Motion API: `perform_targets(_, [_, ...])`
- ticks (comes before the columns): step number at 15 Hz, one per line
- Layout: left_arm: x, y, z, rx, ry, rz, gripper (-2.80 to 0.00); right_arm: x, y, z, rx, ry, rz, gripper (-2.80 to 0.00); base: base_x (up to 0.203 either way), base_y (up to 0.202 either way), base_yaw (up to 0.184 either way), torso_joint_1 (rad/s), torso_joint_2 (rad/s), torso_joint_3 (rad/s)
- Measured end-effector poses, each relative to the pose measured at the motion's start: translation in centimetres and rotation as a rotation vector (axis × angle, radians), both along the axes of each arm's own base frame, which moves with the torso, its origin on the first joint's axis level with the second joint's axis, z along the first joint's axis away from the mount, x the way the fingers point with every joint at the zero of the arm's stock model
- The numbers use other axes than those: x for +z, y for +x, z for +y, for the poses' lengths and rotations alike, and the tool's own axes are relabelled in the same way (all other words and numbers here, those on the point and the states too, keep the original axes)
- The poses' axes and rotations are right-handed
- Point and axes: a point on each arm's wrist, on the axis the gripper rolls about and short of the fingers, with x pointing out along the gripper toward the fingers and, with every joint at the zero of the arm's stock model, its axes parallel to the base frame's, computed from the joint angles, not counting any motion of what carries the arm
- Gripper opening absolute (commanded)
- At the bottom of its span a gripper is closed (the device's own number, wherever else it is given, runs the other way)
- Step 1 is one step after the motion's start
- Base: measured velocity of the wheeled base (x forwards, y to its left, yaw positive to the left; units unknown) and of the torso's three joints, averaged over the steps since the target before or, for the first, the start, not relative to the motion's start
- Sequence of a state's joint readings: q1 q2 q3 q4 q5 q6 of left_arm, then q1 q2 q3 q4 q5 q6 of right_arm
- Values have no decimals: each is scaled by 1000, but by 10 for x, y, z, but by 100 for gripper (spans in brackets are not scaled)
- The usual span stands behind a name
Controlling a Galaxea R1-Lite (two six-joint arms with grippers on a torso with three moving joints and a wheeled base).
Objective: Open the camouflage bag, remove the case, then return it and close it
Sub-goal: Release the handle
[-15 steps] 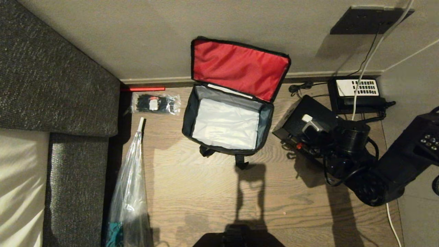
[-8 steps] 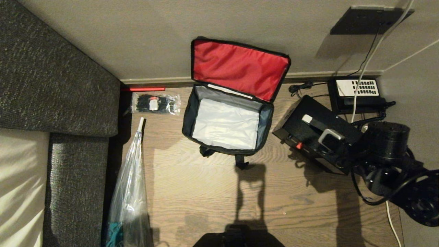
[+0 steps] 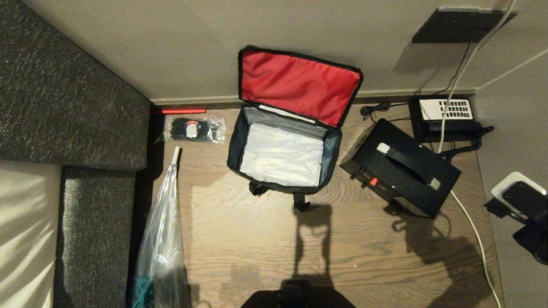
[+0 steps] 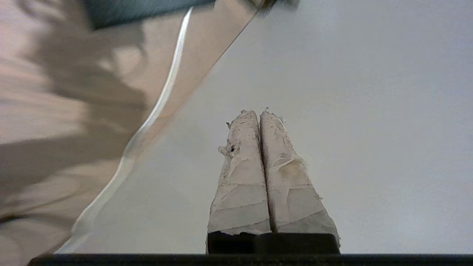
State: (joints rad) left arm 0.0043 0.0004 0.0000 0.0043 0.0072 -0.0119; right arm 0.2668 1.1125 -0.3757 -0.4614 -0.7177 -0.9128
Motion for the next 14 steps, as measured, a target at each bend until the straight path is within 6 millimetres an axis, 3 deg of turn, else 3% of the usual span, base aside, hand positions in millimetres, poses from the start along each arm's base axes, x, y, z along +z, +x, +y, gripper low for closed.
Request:
perform_targets(6, [0,0,0,0,0,0,-280,-29,-83,-23,-75,407,20,-280,0,0,0,0,0,0])
perform_targets(11, [0,0,0,0,0,0,-280,-74,-131,-26,88,880,-113,-280,0,0,0,0,0,0])
perform_targets(14, [0,0,0,0,0,0,-280,-89,-142,-23,236,1013,-198,-280,0,0,0,0,0,0])
